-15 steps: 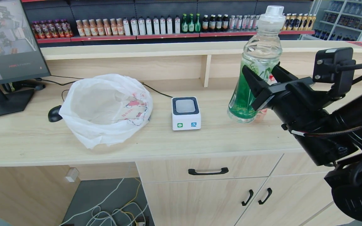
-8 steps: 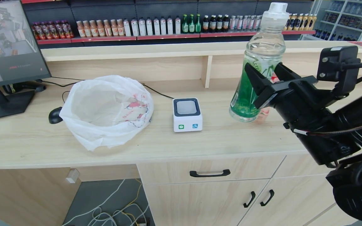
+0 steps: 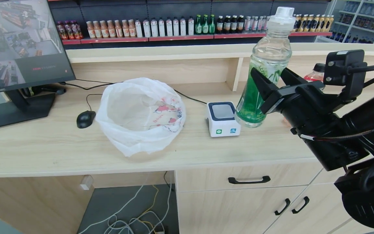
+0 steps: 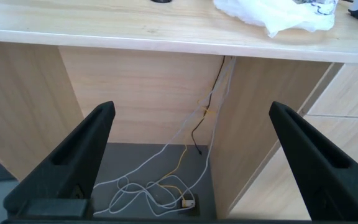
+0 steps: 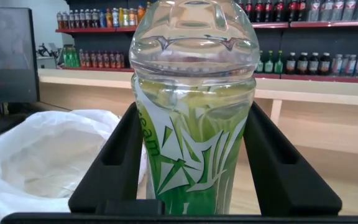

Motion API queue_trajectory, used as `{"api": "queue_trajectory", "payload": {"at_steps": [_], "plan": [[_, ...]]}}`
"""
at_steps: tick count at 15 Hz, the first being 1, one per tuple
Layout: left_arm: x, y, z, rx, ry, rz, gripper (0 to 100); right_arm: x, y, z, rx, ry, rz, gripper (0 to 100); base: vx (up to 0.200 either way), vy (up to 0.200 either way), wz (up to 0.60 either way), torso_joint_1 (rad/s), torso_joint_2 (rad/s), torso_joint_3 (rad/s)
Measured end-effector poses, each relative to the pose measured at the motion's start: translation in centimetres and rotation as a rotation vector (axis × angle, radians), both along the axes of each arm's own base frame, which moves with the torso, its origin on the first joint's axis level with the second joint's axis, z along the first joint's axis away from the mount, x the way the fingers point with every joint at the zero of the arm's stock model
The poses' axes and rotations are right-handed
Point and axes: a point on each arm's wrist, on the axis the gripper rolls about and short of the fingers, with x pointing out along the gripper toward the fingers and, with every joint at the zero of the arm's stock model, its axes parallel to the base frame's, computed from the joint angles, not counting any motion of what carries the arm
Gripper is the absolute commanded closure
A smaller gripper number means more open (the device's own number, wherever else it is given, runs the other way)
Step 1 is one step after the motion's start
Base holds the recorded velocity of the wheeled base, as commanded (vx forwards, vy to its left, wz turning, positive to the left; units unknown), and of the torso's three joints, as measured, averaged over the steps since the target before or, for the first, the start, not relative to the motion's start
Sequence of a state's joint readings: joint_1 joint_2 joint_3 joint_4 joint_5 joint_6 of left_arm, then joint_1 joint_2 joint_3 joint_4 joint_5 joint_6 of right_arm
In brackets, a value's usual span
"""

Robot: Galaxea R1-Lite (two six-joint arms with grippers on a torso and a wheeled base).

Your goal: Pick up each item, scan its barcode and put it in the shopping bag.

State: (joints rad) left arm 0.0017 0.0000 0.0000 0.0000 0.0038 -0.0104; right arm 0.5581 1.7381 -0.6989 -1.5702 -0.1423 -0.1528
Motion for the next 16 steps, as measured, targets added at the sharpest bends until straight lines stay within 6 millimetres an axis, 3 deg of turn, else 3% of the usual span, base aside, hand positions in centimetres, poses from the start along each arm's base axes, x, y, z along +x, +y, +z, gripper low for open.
{"api": "queue_trajectory", "payload": {"at_steps": [4, 16], "plan": [[0.0, 0.0, 0.0, 0.0, 0.0, 0.0, 0, 0.08, -0.14, -0.23, 0.022, 0.019, 0.011, 100, 0.0, 0.2, 0.0, 0.002, 0.0, 0.0], [0.0, 0.0, 0.0, 0.001, 0.0, 0.0, 0, 0.51, -0.43, -0.66, -0.027, 0.014, -0.013, 100, 0.0, 0.0, 0.0, 0.0, 0.0, 0.0]]}}
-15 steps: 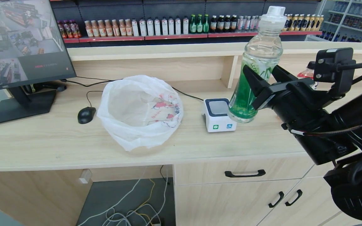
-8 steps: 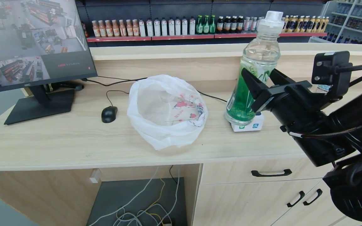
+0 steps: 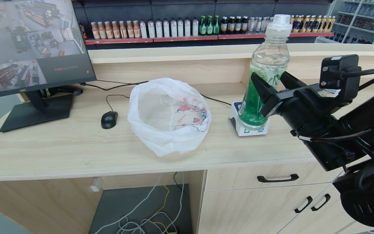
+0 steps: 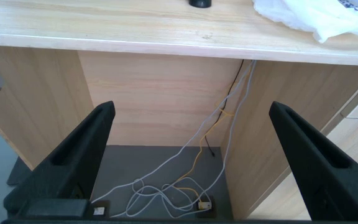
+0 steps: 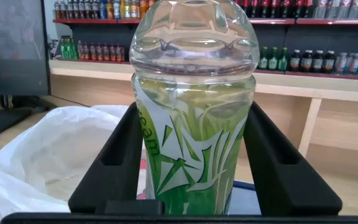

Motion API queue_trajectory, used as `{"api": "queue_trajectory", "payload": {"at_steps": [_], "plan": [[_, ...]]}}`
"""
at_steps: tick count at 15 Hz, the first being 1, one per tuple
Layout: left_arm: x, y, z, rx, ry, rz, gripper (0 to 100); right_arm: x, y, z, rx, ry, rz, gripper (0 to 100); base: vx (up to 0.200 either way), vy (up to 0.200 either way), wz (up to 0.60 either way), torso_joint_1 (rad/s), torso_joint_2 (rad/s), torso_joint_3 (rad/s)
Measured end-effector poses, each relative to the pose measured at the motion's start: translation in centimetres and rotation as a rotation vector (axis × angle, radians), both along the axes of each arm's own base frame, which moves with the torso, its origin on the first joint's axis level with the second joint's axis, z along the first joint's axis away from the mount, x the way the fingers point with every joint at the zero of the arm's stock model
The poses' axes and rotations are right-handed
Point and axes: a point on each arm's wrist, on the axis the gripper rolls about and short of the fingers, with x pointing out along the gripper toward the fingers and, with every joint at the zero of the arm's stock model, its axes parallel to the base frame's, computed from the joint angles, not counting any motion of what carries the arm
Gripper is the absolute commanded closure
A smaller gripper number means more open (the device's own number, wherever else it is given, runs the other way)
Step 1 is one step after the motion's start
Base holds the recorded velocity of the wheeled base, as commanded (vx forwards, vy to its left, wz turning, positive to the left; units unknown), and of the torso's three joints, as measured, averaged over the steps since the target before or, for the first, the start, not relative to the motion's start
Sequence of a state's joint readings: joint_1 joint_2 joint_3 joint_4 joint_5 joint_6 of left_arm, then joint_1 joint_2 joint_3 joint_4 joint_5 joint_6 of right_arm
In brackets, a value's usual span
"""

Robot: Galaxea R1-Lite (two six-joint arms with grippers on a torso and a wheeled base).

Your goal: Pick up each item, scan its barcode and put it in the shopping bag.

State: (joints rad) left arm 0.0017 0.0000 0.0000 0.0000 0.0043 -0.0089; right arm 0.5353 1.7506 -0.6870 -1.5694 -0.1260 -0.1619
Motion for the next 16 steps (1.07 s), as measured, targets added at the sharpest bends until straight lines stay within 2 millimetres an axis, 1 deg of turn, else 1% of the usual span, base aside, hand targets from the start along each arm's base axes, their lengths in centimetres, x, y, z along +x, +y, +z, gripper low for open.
{"api": "queue_trajectory", "payload": {"at_steps": [5, 9, 12, 14, 16], "plan": [[0.0, 0.0, 0.0, 0.0, 0.0, 0.0, 0, 0.6, 0.0, 0.2, -0.015, -0.017, -0.022, 100, 0.0, 0.0, 0.0, 0.0, 0.0, 0.0], [0.0, 0.0, 0.0, 0.0, 0.0, 0.0, 0, 1.9, 0.2, 1.7, -0.089, -0.107, -0.099, 100, 0.0, 0.0, 0.0, 0.0, 0.0, 0.0], [0.0, 0.0, 0.0, 0.0, 0.0, 0.0, 0, 2.7, 0.9, 2.4, -0.222, -0.138, -0.084, 100, 0.0, 0.0, 0.0, 0.0, 0.0, 0.0], [0.0, 0.0, 0.0, 0.0, 0.0, 0.0, 0, 3.3, 0.9, 3.5, -0.277, -0.179, -0.124, 100, 0.0, 0.0, 0.0, 0.0, 0.0, 0.0], [0.0, 0.0, 0.0, 0.0, 0.0, 0.0, 0, 4.1, 0.4, 3.9, -0.382, -0.218, -0.12, 100, 0.0, 0.0, 0.0, 0.0, 0.0, 0.0]]}}
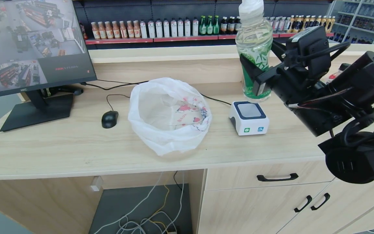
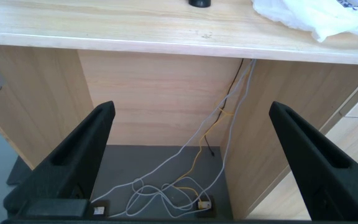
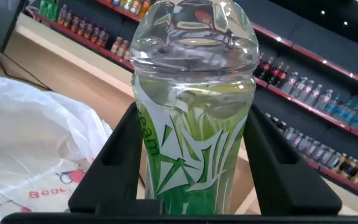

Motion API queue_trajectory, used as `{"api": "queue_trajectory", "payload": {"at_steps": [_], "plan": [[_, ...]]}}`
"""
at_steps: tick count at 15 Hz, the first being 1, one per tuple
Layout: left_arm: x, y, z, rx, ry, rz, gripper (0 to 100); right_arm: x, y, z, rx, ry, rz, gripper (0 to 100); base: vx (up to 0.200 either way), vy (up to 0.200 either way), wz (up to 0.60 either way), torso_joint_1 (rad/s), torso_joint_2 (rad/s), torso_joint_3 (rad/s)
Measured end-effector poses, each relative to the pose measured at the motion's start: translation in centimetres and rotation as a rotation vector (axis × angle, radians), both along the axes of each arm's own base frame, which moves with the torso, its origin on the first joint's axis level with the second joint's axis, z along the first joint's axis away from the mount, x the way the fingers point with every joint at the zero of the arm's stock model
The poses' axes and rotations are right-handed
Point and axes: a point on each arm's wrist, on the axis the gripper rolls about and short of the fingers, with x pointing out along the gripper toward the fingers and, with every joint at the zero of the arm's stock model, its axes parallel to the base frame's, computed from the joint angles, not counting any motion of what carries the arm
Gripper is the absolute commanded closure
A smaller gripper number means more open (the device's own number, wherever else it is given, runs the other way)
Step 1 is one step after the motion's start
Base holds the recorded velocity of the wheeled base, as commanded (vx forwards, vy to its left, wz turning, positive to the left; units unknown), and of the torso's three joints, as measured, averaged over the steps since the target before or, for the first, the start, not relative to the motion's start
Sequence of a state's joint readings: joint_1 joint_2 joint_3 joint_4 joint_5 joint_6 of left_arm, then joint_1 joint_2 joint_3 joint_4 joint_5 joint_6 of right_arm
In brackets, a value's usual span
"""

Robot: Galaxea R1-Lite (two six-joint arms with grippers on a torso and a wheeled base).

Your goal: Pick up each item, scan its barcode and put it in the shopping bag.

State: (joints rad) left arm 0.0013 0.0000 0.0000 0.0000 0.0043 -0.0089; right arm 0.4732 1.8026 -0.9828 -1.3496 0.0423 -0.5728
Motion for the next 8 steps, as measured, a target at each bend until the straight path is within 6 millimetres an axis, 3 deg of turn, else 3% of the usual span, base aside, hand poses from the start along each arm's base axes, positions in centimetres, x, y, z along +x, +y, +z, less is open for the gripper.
{"api": "queue_trajectory", "payload": {"at_steps": [4, 8], "plan": [[0.0, 0.0, 0.0, 0.0, 0.0, 0.0, 0, 1.2, -1.3, -0.5, -0.155, -0.041, -0.01, 100, 0.0, 0.0, 0.0, 0.0, 0.0, 0.0], [0.0, 0.0, 0.0, 0.0, 0.0, 0.0, 0, 2.0, -1.1, -1.5, -0.272, -0.085, -0.005, 100, 0.0, 0.0, 0.0, 0.0, 0.0, 0.0]]}}
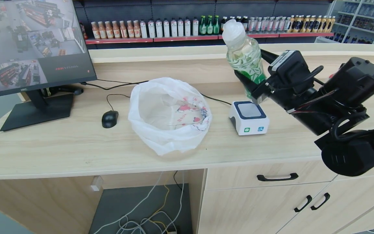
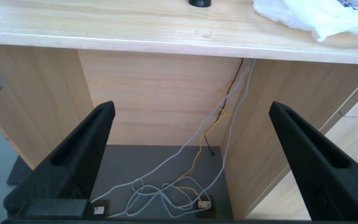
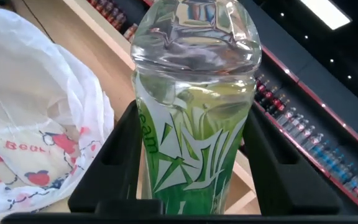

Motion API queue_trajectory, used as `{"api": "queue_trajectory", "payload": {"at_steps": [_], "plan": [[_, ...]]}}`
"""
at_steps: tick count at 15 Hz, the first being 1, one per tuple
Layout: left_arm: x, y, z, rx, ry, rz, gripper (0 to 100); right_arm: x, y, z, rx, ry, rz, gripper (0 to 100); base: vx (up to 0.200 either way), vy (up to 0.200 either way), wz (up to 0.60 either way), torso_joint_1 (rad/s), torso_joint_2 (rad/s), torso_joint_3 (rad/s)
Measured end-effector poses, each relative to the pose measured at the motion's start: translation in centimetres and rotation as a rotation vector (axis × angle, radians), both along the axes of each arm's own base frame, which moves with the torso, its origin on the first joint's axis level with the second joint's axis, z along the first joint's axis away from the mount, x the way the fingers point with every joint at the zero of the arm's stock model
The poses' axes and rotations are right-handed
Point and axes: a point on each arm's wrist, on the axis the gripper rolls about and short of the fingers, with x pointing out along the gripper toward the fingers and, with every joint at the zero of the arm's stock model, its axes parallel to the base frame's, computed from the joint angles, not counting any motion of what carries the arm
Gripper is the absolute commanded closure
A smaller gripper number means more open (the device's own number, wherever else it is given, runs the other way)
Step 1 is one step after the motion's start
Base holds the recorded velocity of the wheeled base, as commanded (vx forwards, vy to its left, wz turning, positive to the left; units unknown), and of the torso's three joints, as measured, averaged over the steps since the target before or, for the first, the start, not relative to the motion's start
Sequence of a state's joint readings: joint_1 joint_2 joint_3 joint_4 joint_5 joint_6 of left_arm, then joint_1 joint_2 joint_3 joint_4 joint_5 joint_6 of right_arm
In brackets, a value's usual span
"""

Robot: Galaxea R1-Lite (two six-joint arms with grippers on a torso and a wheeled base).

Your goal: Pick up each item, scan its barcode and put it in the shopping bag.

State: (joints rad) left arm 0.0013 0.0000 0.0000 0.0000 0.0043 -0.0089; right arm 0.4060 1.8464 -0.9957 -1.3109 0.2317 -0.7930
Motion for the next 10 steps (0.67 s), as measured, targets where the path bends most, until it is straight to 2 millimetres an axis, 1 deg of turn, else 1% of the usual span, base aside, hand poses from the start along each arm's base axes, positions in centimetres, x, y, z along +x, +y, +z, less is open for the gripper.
{"api": "queue_trajectory", "payload": {"at_steps": [6, 10], "plan": [[0.0, 0.0, 0.0, 0.0, 0.0, 0.0, 0, 0.8, 0.1, -1.6, -0.113, -0.028, 0.011, 100, 0.0, 0.0, 0.0, 0.0, 0.0, 0.0], [0.0, 0.0, 0.0, 0.0, 0.0, 0.0, 0, 0.9, 0.1, -2.2, -0.132, -0.04, 0.042, 100, 0.0, 0.0, 0.0, 0.0, 0.0, 0.0]]}}
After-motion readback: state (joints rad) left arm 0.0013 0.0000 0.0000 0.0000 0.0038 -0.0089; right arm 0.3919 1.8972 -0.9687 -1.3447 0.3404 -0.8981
